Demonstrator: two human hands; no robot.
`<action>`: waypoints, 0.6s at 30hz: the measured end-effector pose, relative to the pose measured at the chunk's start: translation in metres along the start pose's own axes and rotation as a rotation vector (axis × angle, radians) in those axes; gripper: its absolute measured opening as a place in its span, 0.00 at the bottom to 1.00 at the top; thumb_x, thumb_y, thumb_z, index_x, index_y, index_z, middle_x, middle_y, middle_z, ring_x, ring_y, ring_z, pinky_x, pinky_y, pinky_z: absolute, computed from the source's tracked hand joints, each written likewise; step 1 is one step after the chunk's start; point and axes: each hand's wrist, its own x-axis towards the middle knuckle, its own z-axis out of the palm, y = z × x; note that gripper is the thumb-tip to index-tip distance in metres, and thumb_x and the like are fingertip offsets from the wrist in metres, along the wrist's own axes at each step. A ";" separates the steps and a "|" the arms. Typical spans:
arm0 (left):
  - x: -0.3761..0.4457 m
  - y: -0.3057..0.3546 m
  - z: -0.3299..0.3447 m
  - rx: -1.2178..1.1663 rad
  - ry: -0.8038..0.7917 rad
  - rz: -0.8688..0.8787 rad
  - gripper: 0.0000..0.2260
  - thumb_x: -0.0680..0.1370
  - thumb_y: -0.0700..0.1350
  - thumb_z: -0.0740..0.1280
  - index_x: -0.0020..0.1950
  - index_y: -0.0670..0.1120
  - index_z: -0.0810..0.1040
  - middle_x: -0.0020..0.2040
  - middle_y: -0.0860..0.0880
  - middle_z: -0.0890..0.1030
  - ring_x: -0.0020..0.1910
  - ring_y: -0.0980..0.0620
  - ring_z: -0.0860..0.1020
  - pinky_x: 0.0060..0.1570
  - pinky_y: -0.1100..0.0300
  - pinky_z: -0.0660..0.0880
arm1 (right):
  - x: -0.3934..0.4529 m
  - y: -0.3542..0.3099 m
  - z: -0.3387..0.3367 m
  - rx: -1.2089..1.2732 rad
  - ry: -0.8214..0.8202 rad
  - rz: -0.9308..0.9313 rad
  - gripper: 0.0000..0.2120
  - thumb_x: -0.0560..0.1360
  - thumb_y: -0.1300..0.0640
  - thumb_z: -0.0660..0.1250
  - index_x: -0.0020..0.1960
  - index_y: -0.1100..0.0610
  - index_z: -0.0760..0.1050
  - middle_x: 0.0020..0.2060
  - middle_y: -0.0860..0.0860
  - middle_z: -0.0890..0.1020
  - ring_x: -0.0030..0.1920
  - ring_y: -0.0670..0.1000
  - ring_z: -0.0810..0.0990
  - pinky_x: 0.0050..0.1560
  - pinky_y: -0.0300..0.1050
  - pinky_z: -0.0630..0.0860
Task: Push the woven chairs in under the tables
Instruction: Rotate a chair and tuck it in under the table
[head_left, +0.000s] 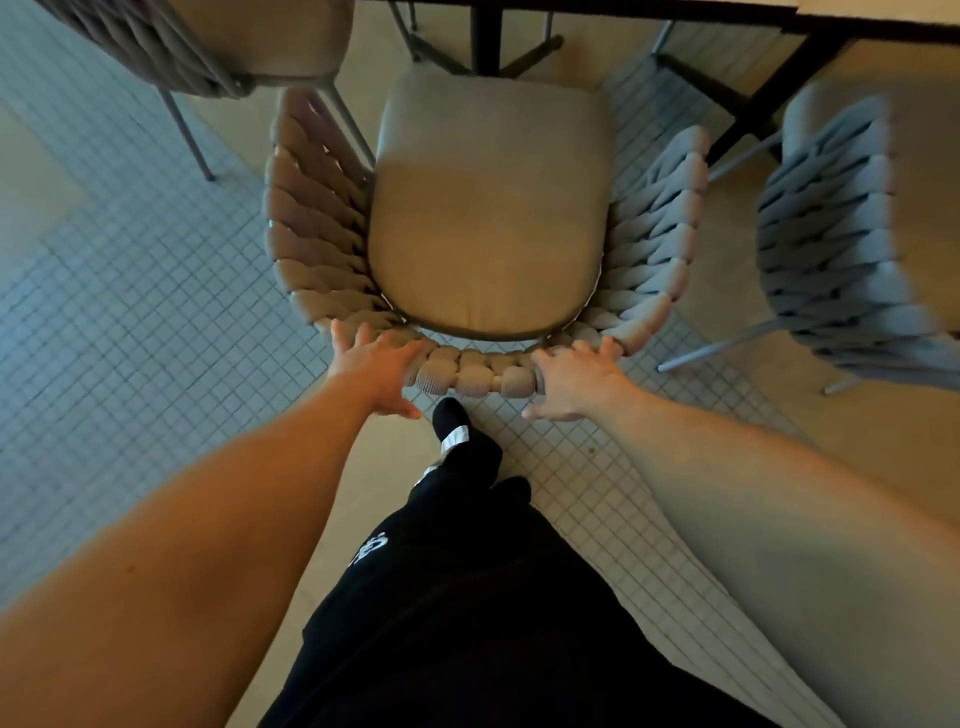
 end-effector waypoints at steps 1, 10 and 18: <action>0.003 0.001 0.002 0.002 0.011 0.008 0.44 0.70 0.71 0.69 0.81 0.62 0.53 0.79 0.49 0.63 0.78 0.37 0.57 0.73 0.26 0.44 | 0.002 -0.001 0.002 -0.002 0.001 -0.001 0.35 0.72 0.29 0.67 0.69 0.50 0.67 0.66 0.54 0.77 0.70 0.61 0.69 0.70 0.72 0.56; 0.016 0.008 0.010 -0.008 0.130 0.072 0.18 0.76 0.49 0.67 0.63 0.65 0.73 0.58 0.55 0.81 0.60 0.45 0.77 0.65 0.38 0.65 | -0.002 0.002 0.016 -0.054 0.103 -0.033 0.30 0.78 0.30 0.59 0.69 0.50 0.70 0.62 0.53 0.80 0.67 0.58 0.73 0.70 0.66 0.58; 0.005 0.040 0.006 0.023 0.104 0.059 0.14 0.76 0.48 0.66 0.61 0.59 0.76 0.57 0.53 0.80 0.58 0.45 0.79 0.63 0.36 0.68 | -0.027 0.021 0.017 -0.030 0.086 -0.012 0.25 0.78 0.33 0.63 0.61 0.52 0.73 0.56 0.54 0.81 0.64 0.57 0.74 0.72 0.65 0.57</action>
